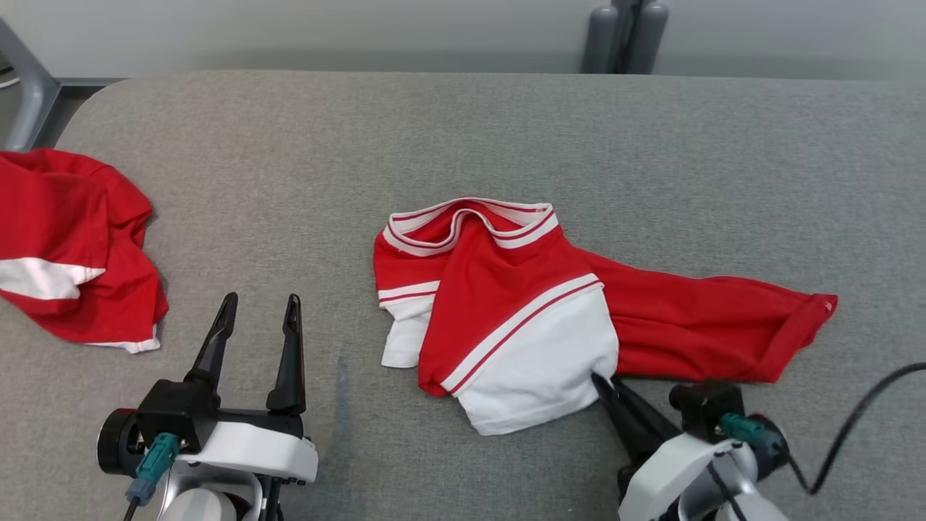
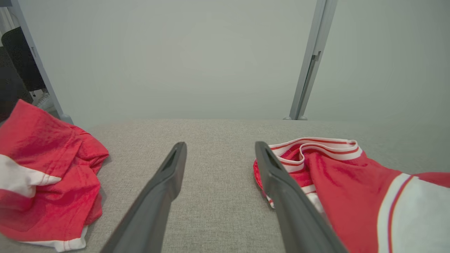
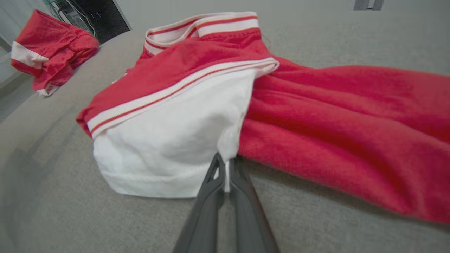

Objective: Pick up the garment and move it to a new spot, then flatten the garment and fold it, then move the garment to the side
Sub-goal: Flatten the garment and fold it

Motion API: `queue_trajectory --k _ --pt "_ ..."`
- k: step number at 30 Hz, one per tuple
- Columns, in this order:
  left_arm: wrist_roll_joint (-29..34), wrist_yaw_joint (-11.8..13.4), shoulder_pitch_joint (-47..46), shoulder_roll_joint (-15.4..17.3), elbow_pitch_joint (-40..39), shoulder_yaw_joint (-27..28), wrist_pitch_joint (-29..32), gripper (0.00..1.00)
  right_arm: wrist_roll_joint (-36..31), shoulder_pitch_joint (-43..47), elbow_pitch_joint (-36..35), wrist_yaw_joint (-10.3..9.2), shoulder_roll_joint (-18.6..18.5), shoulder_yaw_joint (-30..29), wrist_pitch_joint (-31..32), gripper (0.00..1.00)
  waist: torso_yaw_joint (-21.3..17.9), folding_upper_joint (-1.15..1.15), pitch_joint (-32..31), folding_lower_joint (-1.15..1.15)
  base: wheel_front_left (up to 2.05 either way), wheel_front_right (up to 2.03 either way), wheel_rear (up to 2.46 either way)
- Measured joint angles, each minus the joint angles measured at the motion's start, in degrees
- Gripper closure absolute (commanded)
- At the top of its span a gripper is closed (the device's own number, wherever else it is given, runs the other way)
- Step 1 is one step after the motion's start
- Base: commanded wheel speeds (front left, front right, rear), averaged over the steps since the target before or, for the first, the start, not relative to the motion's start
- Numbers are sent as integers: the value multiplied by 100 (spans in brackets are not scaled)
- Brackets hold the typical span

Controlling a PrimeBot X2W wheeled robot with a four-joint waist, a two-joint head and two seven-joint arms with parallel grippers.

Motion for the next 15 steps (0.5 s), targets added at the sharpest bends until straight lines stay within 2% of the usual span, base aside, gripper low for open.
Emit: queue_trajectory --k 4,9,12,15 --pt "-9 19 0 16 18 2 -18 0 -34 23 -844 1 -105 -101 124 100 -152 0 -52 0 0 0 0" --pt "-35 41 0 27 13 -10 -22 0 -142 66 -1898 1 -186 -499 353 100 -315 0 -112 0 0 0 0" --pt "-35 43 -1 32 8 -40 -16 0 -212 53 -2390 1 -191 -862 416 100 -378 0 -125 0 0 0 0" --pt "-36 43 -9 42 5 -65 -13 0 -302 13 -2588 1 -211 -1465 468 100 -417 0 -117 0 0 0 0"
